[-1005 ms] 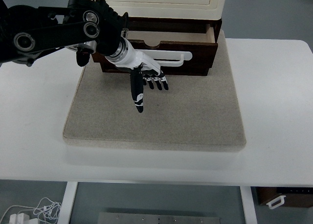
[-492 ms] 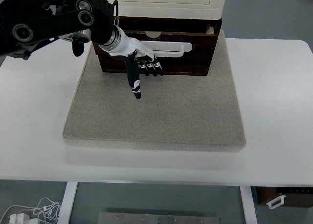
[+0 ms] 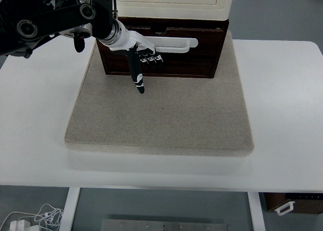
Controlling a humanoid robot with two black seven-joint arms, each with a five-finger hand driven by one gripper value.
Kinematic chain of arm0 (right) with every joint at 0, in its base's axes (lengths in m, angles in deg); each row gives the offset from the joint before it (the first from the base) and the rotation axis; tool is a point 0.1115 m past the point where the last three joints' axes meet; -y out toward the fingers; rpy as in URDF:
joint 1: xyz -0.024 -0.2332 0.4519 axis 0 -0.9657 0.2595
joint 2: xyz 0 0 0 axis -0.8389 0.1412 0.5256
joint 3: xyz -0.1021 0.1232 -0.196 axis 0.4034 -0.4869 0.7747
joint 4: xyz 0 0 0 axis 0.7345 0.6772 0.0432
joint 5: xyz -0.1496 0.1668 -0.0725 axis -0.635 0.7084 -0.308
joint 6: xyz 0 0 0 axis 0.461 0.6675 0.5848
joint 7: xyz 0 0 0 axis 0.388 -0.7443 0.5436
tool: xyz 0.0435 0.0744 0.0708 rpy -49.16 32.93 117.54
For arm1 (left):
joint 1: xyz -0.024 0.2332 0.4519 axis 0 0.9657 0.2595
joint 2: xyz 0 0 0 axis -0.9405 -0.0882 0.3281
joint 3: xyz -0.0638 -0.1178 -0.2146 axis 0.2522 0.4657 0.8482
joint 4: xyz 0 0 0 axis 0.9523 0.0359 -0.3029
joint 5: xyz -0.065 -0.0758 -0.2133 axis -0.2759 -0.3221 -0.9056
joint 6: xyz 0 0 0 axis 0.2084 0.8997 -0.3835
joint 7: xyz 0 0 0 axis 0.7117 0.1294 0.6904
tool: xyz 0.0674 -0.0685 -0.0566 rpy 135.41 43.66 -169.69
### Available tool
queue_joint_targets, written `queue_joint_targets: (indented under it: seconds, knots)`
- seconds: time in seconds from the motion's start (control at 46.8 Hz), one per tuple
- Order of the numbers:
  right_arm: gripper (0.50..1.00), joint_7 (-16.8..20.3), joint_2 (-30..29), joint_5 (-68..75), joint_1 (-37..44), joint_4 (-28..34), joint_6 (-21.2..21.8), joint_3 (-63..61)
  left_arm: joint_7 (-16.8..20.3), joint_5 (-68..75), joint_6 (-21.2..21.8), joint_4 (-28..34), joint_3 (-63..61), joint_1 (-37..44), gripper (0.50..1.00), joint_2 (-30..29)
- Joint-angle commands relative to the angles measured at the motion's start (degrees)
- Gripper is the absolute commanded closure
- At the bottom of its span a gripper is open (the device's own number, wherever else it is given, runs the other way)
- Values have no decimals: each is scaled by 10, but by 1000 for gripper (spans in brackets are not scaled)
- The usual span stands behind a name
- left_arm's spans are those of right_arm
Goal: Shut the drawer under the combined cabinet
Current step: 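Push the brown drawer into the cabinet with the left hand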
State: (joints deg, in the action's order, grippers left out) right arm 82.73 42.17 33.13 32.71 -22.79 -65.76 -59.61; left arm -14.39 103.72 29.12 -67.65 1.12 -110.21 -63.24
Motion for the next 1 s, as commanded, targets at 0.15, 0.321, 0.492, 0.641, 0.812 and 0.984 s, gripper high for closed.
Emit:
queue_joint_targets:
  seconds: [0.15, 0.321, 0.492, 0.641, 0.812, 0.984]
  knots:
    - [548, 0, 0, 0, 0, 0, 0, 0, 1, 8, 3, 7, 1, 7, 504, 7]
    - [548, 0, 0, 0, 0, 0, 0, 0, 1, 12, 4, 16, 1, 8, 504, 8]
    - [548, 0, 0, 0, 0, 0, 0, 0, 5, 12, 4, 28, 2, 8, 504, 8]
    - [548, 0, 0, 0, 0, 1, 0, 0, 6, 12, 4, 35, 8, 9, 504, 8]
    - [548, 1, 0, 0, 0, 0, 0, 0, 6, 12, 4, 36, 8, 9, 504, 8]
    - [548, 0, 0, 0, 0, 0, 0, 0, 11, 10, 3, 33, 10, 9, 504, 8]
